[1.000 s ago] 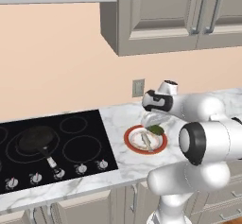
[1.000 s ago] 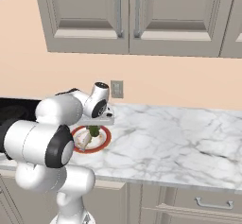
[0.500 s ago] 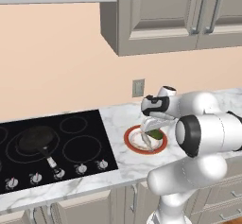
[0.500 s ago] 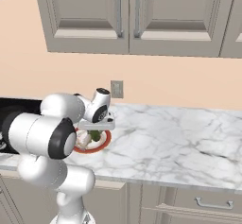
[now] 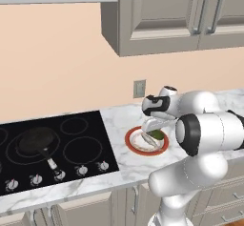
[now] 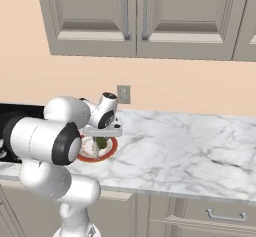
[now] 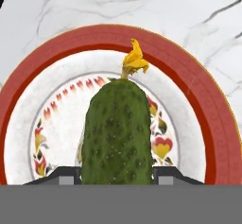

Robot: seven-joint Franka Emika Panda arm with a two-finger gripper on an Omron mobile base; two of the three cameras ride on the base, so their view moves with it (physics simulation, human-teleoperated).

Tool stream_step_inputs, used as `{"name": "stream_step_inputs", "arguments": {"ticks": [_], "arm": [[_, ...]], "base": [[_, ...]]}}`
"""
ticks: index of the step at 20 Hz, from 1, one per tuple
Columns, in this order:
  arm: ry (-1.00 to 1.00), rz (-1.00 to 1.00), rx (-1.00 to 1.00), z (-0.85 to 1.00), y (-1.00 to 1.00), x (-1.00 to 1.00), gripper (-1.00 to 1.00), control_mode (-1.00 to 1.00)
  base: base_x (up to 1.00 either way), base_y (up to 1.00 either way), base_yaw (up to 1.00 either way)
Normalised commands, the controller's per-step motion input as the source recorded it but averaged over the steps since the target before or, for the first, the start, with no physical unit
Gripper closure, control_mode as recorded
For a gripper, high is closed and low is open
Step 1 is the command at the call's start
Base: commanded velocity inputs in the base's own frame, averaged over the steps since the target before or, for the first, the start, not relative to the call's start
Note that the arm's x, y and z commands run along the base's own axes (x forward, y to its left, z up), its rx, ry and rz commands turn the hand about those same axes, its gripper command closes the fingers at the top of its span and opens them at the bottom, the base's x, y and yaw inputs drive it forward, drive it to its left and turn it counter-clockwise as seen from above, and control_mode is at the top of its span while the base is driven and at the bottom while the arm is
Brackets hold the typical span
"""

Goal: Place the fish on the plate and place the cucumber on the same plate.

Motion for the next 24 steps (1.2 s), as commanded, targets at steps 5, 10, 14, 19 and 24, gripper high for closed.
{"name": "stream_step_inputs", "arguments": {"ticks": [5,10,14,19,24], "arm": [[0.0,0.0,0.0,0.0,0.03,-0.09,-1.0,-1.0],[0.0,0.0,0.0,0.0,0.02,-0.08,-1.0,-1.0],[0.0,0.0,-0.01,0.23,0.01,0.0,-1.0,-1.0],[-0.05,0.0,0.0,0.65,0.03,-0.41,-1.0,-1.0],[-0.15,-0.05,0.0,0.59,0.0,-0.89,-1.0,-1.0]], "base": [[0.0,0.0,0.0],[0.0,0.0,0.0],[0.0,0.0,0.0],[0.0,0.0,0.0],[0.0,0.0,0.0]]}}
